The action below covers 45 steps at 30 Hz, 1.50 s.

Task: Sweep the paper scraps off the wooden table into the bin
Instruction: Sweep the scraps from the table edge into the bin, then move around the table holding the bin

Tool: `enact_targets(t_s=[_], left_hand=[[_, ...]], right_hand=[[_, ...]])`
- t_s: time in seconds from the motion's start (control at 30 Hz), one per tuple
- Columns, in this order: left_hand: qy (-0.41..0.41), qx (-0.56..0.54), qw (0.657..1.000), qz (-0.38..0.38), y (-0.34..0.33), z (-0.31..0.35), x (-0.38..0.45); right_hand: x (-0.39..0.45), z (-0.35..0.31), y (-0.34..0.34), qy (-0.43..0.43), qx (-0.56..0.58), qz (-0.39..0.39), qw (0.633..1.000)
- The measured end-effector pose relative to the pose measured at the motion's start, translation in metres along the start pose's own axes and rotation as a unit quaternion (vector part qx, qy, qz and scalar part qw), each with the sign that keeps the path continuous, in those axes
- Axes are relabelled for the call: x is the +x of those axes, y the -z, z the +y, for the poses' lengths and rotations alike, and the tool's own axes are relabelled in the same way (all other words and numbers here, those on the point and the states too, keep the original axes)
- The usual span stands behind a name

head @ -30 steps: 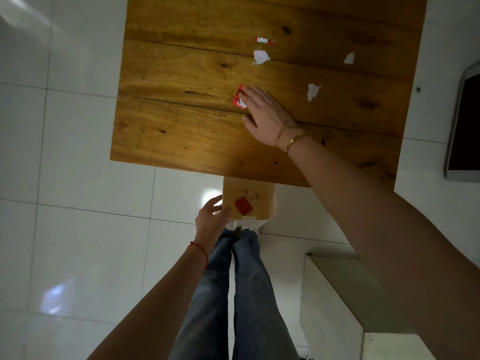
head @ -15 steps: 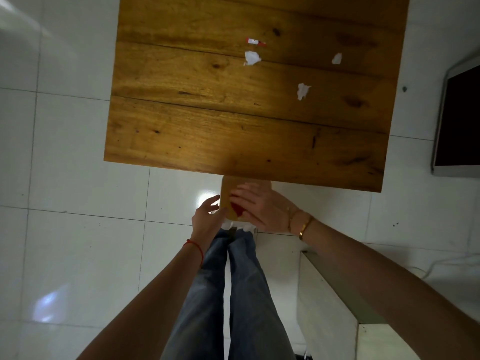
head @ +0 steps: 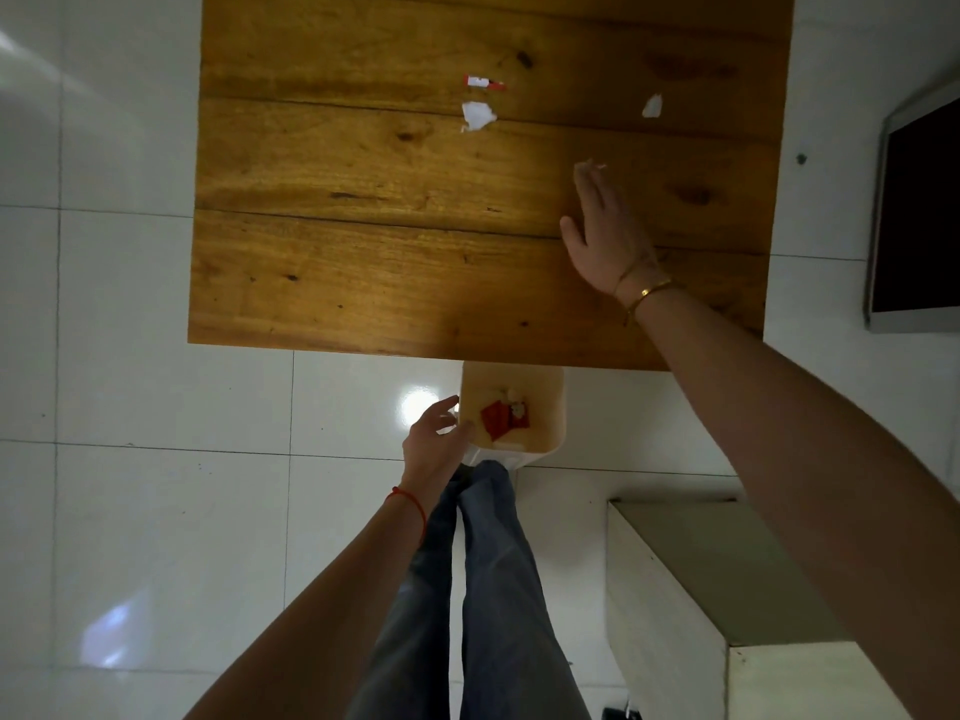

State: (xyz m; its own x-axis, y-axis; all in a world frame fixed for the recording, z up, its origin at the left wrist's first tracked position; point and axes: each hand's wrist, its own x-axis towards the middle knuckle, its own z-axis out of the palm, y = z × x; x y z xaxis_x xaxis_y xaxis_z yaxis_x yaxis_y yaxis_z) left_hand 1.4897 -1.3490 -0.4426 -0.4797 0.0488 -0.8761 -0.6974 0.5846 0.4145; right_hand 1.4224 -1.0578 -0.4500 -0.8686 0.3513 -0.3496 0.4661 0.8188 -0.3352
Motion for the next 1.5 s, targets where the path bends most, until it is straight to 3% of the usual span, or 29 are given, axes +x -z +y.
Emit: enact_targets(t_s=[0.13,0.37,0.5,0.57,0.93,1.23,1.5], left_hand=[[0.013,-0.007,1.0,-0.007,-0.004,0.003,0.001],[0.01,0.005,1.0,-0.003,-0.003,0.003,-0.006],[0.017,0.004,1.0,0.001,0.0,-0.001,-0.01],[0.02,0.004,1.0,0.0,0.001,-0.004,-0.013],[-0.009,-0.003,1.0,-0.012,0.031,0.018,-0.084],[-0.095,0.014,0.995,-0.033,0.071,0.069,-0.157],[-0.142,0.072,0.983,-0.092,0.079,0.101,-0.198]], right_hand=[[-0.016,-0.005,-0.007,0.068,-0.007,-0.013,0.998],[-0.13,-0.031,-0.061,0.224,-0.059,-0.097,0.968],[-0.181,-0.041,-0.085,0.271,-0.023,-0.163,0.948],[-0.195,-0.044,-0.088,0.272,-0.021,-0.161,0.949],[-0.231,-0.071,-0.015,0.088,0.074,0.007,0.993],[-0.307,-0.098,0.045,-0.055,0.166,0.133,0.976],[-0.352,-0.109,0.072,-0.174,0.198,0.23,0.937]])
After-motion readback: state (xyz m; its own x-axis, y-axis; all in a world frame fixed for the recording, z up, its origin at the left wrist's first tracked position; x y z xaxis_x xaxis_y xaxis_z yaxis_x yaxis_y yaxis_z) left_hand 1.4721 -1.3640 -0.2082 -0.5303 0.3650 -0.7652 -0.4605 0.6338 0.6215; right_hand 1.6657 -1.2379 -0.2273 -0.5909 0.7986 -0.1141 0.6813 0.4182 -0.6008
